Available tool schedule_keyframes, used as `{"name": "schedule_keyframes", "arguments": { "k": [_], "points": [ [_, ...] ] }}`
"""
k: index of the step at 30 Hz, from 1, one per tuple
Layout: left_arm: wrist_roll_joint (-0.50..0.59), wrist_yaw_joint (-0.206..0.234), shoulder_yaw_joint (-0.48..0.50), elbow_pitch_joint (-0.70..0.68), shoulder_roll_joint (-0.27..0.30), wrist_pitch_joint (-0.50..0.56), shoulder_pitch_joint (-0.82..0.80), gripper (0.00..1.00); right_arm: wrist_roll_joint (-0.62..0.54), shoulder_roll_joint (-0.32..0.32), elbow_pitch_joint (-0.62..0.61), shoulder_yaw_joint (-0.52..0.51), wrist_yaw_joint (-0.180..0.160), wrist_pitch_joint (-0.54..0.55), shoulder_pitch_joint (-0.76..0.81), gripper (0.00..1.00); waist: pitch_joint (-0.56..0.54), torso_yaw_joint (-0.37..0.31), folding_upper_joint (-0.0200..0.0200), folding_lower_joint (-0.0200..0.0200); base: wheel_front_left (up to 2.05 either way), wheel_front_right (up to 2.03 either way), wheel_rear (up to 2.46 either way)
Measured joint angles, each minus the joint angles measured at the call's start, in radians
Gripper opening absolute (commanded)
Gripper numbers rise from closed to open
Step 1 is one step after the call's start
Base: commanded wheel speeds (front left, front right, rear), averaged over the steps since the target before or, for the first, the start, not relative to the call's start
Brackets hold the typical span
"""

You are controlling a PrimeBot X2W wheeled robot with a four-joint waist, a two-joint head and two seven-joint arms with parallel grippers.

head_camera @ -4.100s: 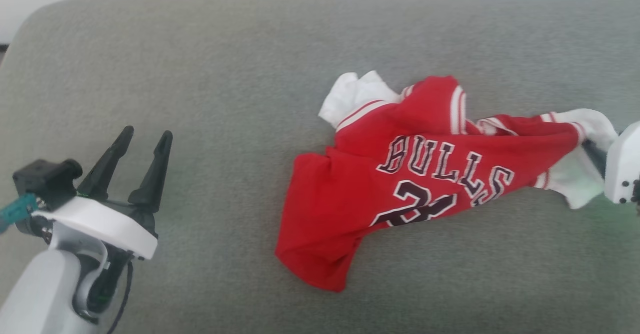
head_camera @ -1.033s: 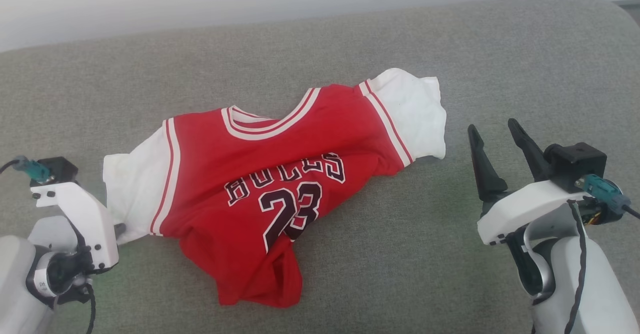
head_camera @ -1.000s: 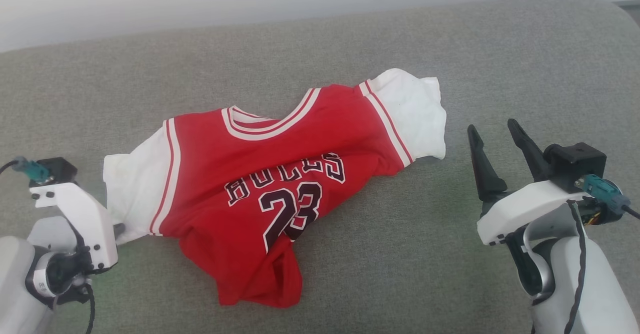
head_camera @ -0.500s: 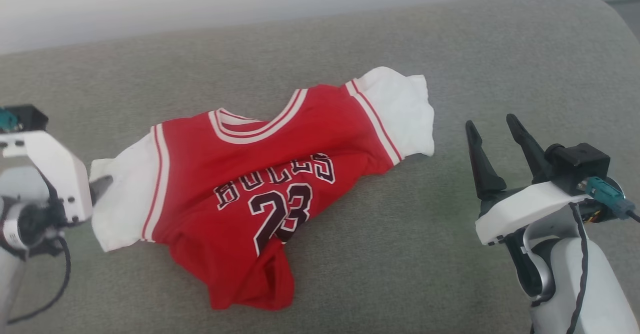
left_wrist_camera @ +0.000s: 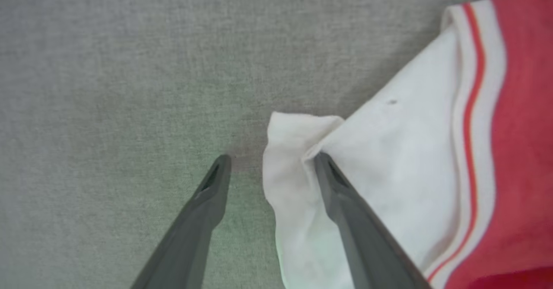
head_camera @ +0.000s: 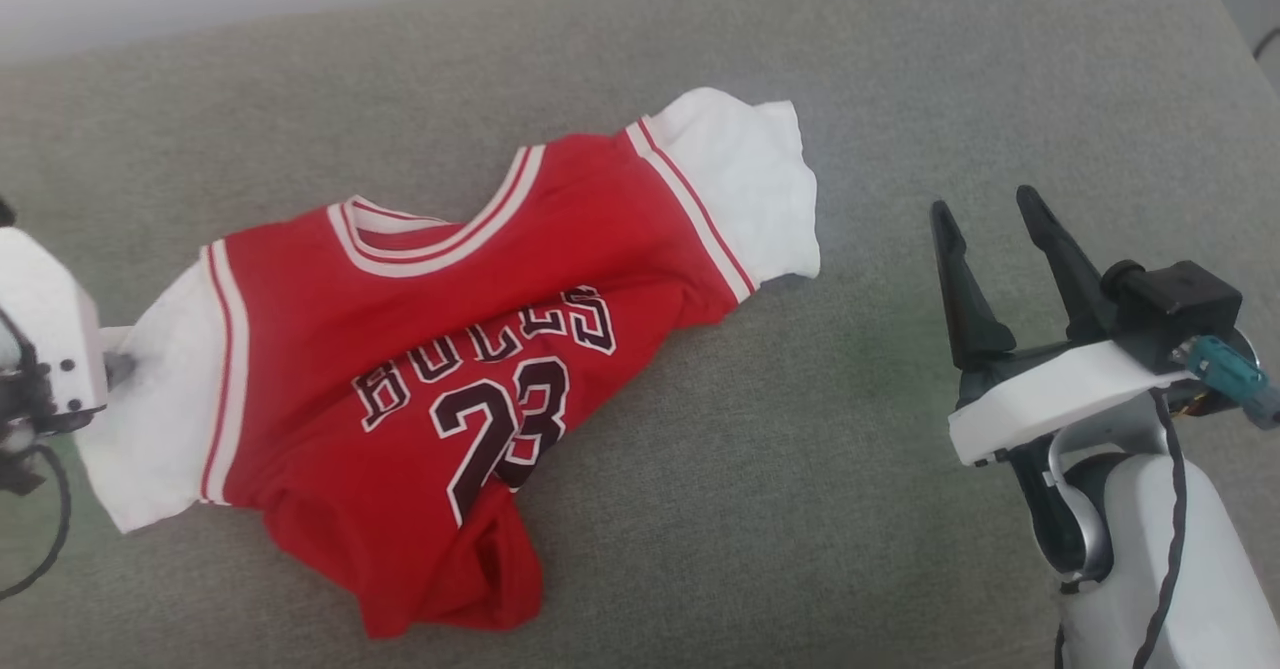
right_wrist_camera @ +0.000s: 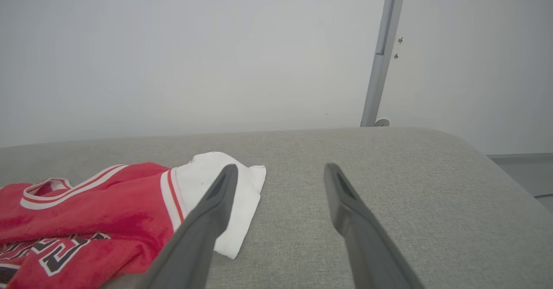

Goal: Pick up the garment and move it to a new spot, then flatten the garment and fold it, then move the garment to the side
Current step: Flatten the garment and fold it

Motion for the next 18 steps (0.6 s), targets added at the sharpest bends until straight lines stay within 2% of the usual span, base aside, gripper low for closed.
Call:
{"name": "schedule_keyframes", "arguments": {
  "k": [6, 8, 14, 18],
  "points": [
    [-0.007, 0.007, 0.015, 0.051, 0.002, -0.001, -0.022, 1.0, 0.001, 0.002, -0.015, -0.002, 0.0, 0.0, -0.007, 1.0, 0.048, -0.02, 0.0, 0.0, 0.0, 0.0, 0.0],
    [-0.027, -0.006, 0.022, 0.063, -0.004, -0.007, -0.03, 0.0, 0.002, 0.003, -0.016, -0.002, 0.0, 0.001, -0.011, 1.0, 0.06, -0.02, 0.0001, -0.0001, 0.0, 0.0, 0.0],
    [-0.041, -0.013, 0.02, 0.089, -0.044, -0.001, -0.068, 0.0, 0.012, -0.003, -0.014, 0.01, 0.0, 0.037, -0.051, 1.0, 0.077, 0.004, 0.0, 0.0, 0.0, 0.0, 0.0],
    [-0.037, -0.024, 0.007, 0.095, -0.072, -0.015, -0.093, 0.0, 0.018, -0.041, 0.014, 0.034, 0.0, 0.083, -0.124, 1.0, 0.084, 0.033, 0.0001, 0.0, 0.0, 0.0, 0.0]
  ]
}}
